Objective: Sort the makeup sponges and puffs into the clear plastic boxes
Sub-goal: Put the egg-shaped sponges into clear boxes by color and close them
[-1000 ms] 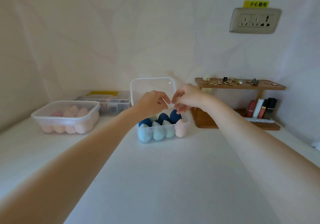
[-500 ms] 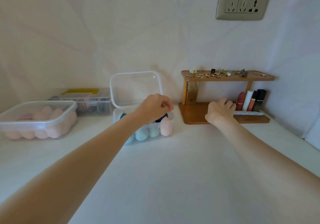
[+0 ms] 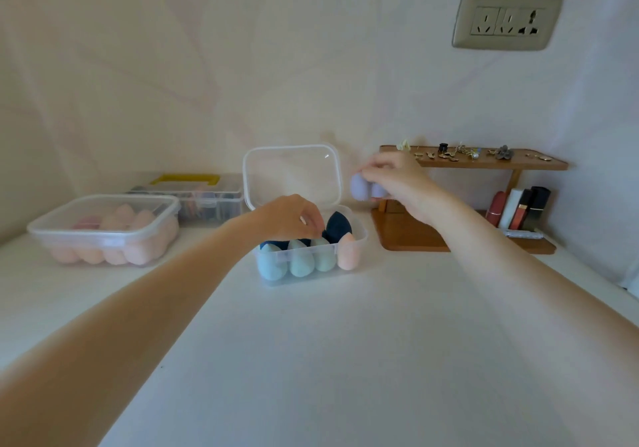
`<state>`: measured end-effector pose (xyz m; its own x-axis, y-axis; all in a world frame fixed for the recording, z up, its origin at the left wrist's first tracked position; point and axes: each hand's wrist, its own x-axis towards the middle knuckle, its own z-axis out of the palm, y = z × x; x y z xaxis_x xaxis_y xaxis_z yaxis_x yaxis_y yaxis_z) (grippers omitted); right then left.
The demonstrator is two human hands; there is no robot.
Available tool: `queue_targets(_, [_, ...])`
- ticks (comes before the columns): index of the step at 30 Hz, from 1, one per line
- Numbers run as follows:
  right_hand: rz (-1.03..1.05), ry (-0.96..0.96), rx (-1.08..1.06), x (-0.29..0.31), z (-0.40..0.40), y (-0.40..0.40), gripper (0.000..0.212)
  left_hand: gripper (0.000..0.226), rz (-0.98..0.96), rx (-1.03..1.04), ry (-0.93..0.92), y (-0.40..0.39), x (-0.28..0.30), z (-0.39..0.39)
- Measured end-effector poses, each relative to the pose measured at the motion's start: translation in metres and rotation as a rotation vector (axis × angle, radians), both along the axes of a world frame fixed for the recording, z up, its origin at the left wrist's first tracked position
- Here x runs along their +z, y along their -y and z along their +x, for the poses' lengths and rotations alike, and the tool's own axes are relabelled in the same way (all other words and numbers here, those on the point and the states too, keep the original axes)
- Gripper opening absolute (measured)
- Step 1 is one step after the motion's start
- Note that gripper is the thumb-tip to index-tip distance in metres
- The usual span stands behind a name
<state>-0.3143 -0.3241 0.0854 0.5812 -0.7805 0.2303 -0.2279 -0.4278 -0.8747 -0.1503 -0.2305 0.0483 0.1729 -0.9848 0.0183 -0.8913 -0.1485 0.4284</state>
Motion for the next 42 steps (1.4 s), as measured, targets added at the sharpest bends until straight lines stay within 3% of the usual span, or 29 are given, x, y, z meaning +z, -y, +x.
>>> queue_targets(3, [0.246,-0.139,0.293,0.006,0.018,-0.015,0.027,0.006,0.064,0.01,-0.013,-0.003,0.0,-0.001])
queue_targets(4, [0.283,-0.209,0.347,0.002,0.024,-0.016,0.028,0.011,0.087,0.021,0.018,-0.002,0.001,-0.003])
queue_targets(8, [0.362,-0.355,0.339,-0.012,0.036,-0.014,0.017,0.027,0.154,0.044,0.184,0.002,-0.002,-0.012])
queue_targets(13, [0.42,-0.477,0.351,-0.015,0.043,-0.007,0.013,0.035,0.158,0.057,0.196,-0.002,0.0,-0.017])
queue_targets(15, [0.428,-0.477,0.345,-0.015,0.044,-0.005,0.011,0.035,0.17,0.053,0.159,-0.002,0.001,-0.016])
queue_targets(20, [0.473,-0.452,0.361,-0.017,0.045,-0.001,0.031,0.04,0.198,0.021,0.055,-0.004,-0.002,-0.01])
queue_targets(24, [0.535,-0.455,0.428,-0.013,0.042,0.002,0.024,0.031,0.111,0.033,0.031,-0.002,-0.009,-0.006])
queue_targets(28, [0.597,-0.451,0.47,-0.014,0.038,0.006,0.033,0.028,0.041,0.037,0.059,0.0,-0.012,-0.006])
queue_targets(34, [0.421,-0.654,0.458,-0.011,0.048,0.001,0.024,0.008,0.029,0.074,0.139,0.007,-0.018,-0.003])
queue_targets(42, [-0.031,-1.058,0.401,-0.017,0.074,-0.014,0.014,0.027,0.153,0.043,0.099,0.006,-0.013,0.001])
